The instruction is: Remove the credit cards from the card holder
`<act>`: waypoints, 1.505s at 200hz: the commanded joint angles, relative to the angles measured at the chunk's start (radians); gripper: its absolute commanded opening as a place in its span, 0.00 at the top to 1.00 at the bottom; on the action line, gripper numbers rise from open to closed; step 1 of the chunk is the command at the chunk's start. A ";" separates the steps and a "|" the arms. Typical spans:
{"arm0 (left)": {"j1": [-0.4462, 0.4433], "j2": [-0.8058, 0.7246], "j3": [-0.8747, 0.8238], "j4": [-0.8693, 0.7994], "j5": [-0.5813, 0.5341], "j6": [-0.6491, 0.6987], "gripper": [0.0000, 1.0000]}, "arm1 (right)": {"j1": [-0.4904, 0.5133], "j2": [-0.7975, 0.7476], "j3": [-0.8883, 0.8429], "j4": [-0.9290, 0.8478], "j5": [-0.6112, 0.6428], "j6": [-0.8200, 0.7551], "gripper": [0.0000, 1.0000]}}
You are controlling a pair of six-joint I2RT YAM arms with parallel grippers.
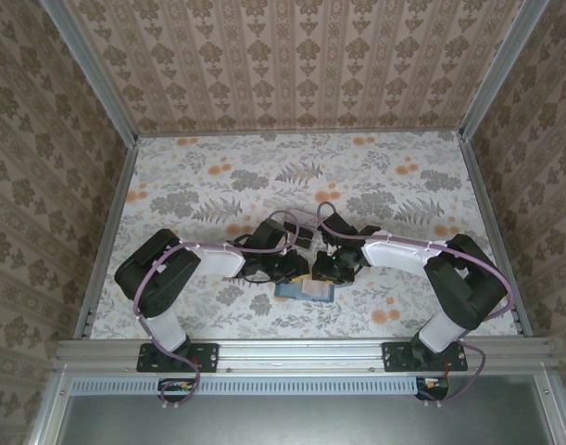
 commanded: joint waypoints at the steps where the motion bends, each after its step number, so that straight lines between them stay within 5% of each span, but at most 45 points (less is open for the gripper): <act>1: -0.001 -0.006 -0.017 -0.013 -0.006 0.003 0.82 | 0.003 0.033 -0.020 -0.002 0.001 0.001 0.75; 38: 0.009 -0.032 -0.024 -0.045 -0.025 0.018 0.86 | 0.002 0.012 -0.002 -0.104 0.107 -0.033 0.73; 207: 0.022 -0.098 -0.025 -0.112 -0.041 0.054 0.95 | -0.001 -0.015 0.021 -0.179 0.133 -0.045 0.69; 301: -0.003 -0.169 0.128 -0.497 -0.172 0.199 0.97 | -0.001 -0.020 0.021 -0.169 0.117 -0.045 0.69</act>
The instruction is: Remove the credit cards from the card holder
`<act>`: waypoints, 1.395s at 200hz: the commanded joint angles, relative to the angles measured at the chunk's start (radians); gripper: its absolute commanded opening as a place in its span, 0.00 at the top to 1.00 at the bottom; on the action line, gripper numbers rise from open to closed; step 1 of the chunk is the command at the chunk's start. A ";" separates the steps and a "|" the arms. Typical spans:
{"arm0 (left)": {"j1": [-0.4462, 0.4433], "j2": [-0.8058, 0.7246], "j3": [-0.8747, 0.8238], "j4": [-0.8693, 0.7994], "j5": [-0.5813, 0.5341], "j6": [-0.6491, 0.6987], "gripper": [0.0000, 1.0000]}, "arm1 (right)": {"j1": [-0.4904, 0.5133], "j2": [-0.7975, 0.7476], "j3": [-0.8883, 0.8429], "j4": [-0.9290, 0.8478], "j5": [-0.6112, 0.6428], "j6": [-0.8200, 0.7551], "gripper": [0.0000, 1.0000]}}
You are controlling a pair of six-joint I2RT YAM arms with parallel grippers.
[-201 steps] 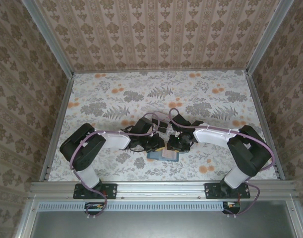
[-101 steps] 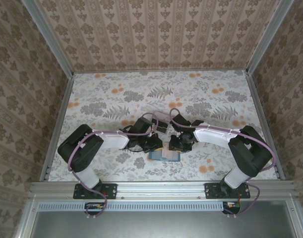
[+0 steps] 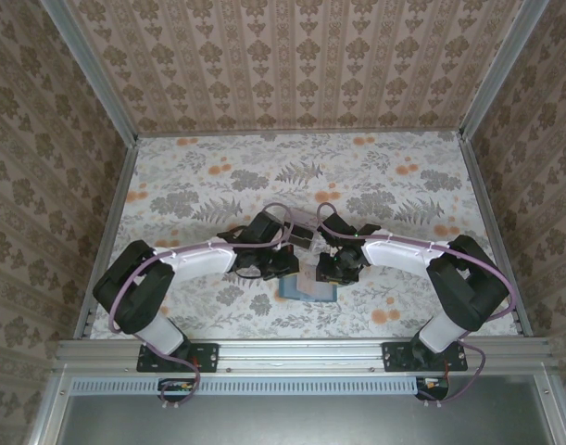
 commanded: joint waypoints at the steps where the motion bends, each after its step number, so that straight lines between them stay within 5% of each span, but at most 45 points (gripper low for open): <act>1: -0.015 -0.017 0.045 -0.149 -0.066 0.056 0.97 | -0.001 -0.009 0.001 -0.073 0.038 -0.016 0.69; 122: -0.083 0.067 0.136 -0.147 -0.054 0.036 0.86 | -0.001 -0.007 -0.013 -0.053 0.021 -0.016 0.69; 189: -0.079 0.047 0.160 -0.217 -0.086 0.073 0.97 | -0.001 -0.022 -0.006 -0.061 0.018 -0.019 0.69; 232: -0.028 -0.008 0.247 -0.420 -0.137 0.321 1.00 | -0.016 -0.097 0.027 -0.089 0.016 -0.034 0.69; 279: 0.028 -0.036 0.396 -0.629 -0.150 0.843 1.00 | -0.108 -0.194 0.054 -0.166 0.020 -0.092 0.69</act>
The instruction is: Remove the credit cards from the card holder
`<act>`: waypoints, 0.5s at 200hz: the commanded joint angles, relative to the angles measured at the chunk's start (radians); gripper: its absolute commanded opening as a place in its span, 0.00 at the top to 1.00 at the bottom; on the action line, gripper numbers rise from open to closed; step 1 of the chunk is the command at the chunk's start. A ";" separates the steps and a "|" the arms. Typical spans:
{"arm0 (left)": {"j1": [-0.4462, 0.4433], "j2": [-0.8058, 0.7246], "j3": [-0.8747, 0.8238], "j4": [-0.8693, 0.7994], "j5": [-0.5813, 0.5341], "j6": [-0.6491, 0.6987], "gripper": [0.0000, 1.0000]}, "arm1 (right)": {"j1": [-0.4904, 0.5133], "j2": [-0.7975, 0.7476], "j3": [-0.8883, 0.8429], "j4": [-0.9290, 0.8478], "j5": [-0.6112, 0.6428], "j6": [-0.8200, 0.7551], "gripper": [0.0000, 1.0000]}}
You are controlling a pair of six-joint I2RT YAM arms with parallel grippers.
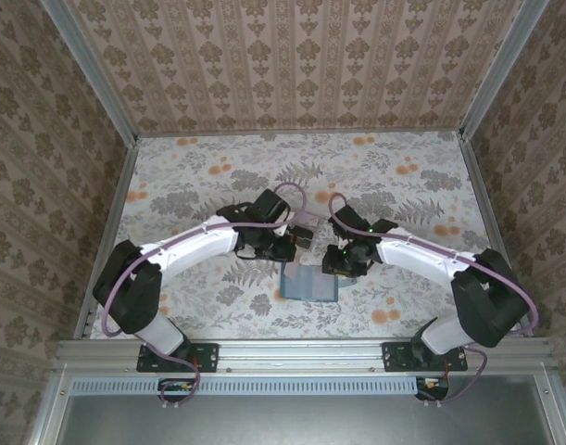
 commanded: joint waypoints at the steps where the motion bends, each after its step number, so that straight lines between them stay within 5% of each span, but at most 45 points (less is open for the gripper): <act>1: 0.015 -0.030 0.089 -0.180 -0.038 0.376 1.00 | -0.047 -0.055 0.035 -0.085 0.020 -0.049 0.69; 64: 0.019 0.027 0.286 -0.313 -0.183 1.184 1.00 | -0.172 -0.138 0.027 -0.144 0.019 -0.119 0.69; 100: 0.034 0.110 0.364 -0.292 -0.226 1.505 1.00 | -0.191 -0.164 0.009 -0.153 0.021 -0.124 0.69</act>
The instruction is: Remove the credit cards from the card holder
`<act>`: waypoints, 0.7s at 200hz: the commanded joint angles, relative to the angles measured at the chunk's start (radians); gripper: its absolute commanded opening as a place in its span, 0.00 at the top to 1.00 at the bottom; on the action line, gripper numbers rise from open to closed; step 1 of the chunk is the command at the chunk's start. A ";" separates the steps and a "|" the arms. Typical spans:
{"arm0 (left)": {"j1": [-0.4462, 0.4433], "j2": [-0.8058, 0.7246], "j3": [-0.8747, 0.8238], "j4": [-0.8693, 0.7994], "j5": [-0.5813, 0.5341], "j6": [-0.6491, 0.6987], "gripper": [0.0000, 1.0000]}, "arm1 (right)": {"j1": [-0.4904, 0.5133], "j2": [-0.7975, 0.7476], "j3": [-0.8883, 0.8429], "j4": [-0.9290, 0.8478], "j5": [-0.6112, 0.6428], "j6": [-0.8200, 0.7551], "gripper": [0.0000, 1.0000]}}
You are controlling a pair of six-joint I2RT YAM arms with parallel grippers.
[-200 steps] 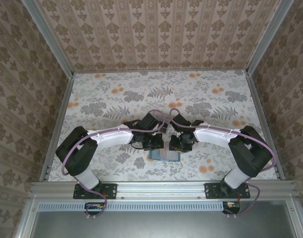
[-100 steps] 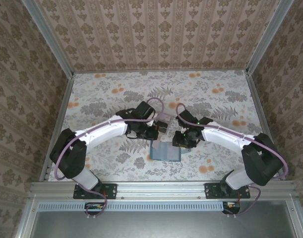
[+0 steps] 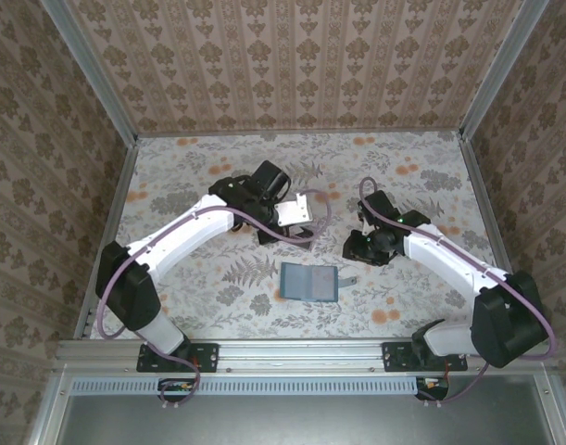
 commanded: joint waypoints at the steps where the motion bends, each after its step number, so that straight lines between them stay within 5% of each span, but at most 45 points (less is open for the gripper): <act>1: 0.019 0.071 0.061 -0.034 -0.046 0.361 1.00 | -0.010 -0.035 -0.007 -0.045 0.019 -0.023 0.69; 45: 0.048 0.233 0.250 -0.088 -0.020 0.509 1.00 | -0.021 -0.043 -0.032 -0.043 0.015 -0.017 0.69; 140: 0.065 0.466 0.497 -0.184 0.006 0.586 1.00 | -0.048 -0.024 -0.054 -0.025 -0.001 -0.017 0.69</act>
